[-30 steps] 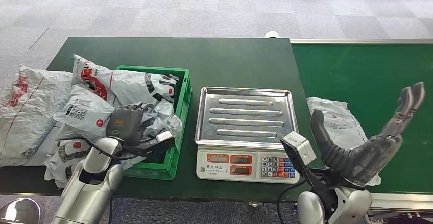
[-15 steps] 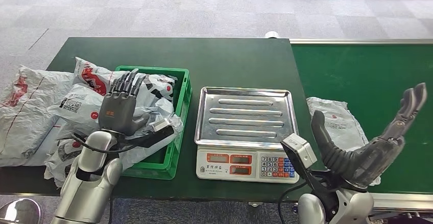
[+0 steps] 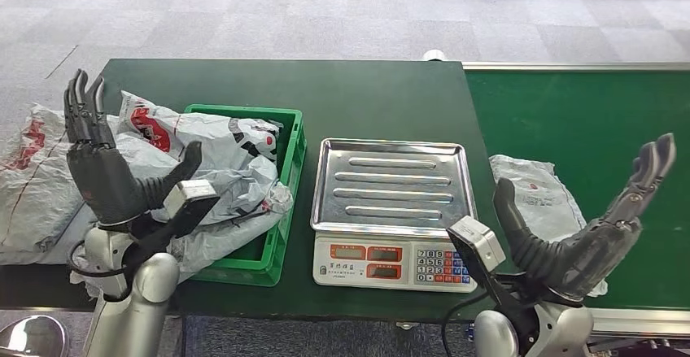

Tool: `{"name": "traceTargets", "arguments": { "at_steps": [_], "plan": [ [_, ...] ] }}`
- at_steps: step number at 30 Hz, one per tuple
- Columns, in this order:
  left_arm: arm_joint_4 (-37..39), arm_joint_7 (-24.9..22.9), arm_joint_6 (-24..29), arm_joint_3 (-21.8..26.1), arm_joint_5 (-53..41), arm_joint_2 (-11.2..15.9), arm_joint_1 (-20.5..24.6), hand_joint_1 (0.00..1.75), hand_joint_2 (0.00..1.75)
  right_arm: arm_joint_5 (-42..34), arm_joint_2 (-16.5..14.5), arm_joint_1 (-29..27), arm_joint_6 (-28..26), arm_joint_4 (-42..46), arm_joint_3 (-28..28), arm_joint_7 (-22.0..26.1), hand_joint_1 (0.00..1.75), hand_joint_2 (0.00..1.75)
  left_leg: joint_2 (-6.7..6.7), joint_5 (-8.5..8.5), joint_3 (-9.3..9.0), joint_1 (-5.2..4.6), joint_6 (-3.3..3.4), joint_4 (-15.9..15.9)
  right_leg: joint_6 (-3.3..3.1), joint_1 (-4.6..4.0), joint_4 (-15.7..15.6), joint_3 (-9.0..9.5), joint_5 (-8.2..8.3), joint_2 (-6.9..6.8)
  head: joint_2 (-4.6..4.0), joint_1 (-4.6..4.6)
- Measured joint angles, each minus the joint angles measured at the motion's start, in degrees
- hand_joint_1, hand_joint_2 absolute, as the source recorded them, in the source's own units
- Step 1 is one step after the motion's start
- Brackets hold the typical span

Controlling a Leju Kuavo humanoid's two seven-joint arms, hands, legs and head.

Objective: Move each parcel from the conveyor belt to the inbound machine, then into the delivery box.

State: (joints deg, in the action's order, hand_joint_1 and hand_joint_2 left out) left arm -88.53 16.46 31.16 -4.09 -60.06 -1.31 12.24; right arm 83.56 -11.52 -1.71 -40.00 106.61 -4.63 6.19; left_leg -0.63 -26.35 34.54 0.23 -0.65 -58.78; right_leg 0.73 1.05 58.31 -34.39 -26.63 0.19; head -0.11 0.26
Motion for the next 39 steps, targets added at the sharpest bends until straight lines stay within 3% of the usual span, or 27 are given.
{"name": "traceTargets", "arguments": {
  "at_steps": [2, 5, 7, 14, 18, 20, 22, 27, 39],
  "plan": [
    [-1.9, 3.57, -0.84, 0.1, 5.13, -0.38, -0.96, 0.0, 0.0, -0.05, -0.01, 0.17, 0.02, -0.92, 0.03, -0.13, 0.0, 1.75, -0.01, 0.0, -0.01, 0.0, 0.0, 0.0, 0.0, -0.01, 0.0, 0.0, 0.0, 0.0, 0.0, 0.0],
    [-6.39, 14.8, -9.88, -0.61, 22.24, -0.57, -3.13, 0.0, 0.0, 2.31, 0.18, 1.49, 0.09, -4.57, 0.68, -3.47, 0.0, 1.75, -0.08, 0.01, -0.04, 0.01, 0.0, 0.0, -0.02, -0.01, 0.0, -0.01, 0.02, 0.04, 0.0, 0.01],
    [-9.5, 19.35, -15.37, -1.42, 29.73, -0.69, -4.56, 0.0, 0.0, 3.3, 0.57, 2.68, 0.11, -7.37, 1.56, -5.11, 0.0, 1.75, -0.07, 0.02, -0.05, 0.01, 0.0, -0.01, -0.02, 0.01, 0.0, 0.0, 0.03, 0.03, 0.0, 0.01],
    [-17.76, 23.68, -29.34, -5.12, 37.37, -0.76, -7.88, 0.0, 0.0, 6.26, 3.86, 6.84, 0.38, -18.36, 7.56, -13.53, 0.0, 1.75, 0.02, 0.02, -0.04, 0.01, 0.02, -0.03, 0.0, 0.06, -0.01, 0.04, 0.03, -0.04, 0.0, 0.01],
    [-20.88, 23.78, -32.14, -6.99, 38.28, -0.78, -8.28, 0.0, 1.75, 6.36, 8.14, 8.93, 3.66, -25.64, 9.63, -24.88, 0.0, 1.75, 0.04, 0.0, -0.03, -0.01, 0.04, -0.04, 0.02, 0.09, -0.02, 0.05, 0.05, -0.07, 0.0, 0.02],
    [-21.92, 23.78, -32.45, -7.64, 37.39, -0.79, -8.38, 0.0, 1.75, 6.37, 10.01, 10.18, 5.8, -29.83, 10.29, -28.6, 0.0, 1.75, 0.04, -0.01, -0.04, -0.02, 0.05, -0.04, 0.03, 0.1, -0.02, 0.05, 0.06, -0.06, 0.0, 0.02],
    [-22.56, 23.77, -32.44, -8.12, 36.18, -0.79, -8.45, 0.0, 1.75, 6.38, 10.99, 11.46, 7.08, -33.83, 12.12, -29.23, 0.0, 1.75, 0.05, -0.01, -0.04, -0.05, 0.06, -0.04, 0.04, 0.09, -0.03, 0.05, 0.06, -0.07, 0.0, 0.01],
    [-23.17, 23.76, -32.42, -8.86, 34.64, -0.79, -8.92, 0.0, 1.75, 6.42, 12.38, 13.66, 7.52, -40.31, 17.62, -28.9, 0.0, 1.75, 0.1, 0.01, -0.04, -0.06, 0.04, -0.04, 0.04, 0.06, -0.02, 0.05, 0.06, -0.11, 0.0, 0.02],
    [-23.27, 23.76, -32.19, -9.15, 33.24, -0.95, -9.04, 0.0, 1.75, 6.44, 12.81, 15.79, 9.68, -46.86, 30.17, -25.84, 0.0, 1.75, 0.1, -0.01, -0.01, -0.06, 0.07, -0.03, 0.04, 0.09, -0.02, 0.03, 0.05, -0.1, 0.0, 0.02]
  ]
}}
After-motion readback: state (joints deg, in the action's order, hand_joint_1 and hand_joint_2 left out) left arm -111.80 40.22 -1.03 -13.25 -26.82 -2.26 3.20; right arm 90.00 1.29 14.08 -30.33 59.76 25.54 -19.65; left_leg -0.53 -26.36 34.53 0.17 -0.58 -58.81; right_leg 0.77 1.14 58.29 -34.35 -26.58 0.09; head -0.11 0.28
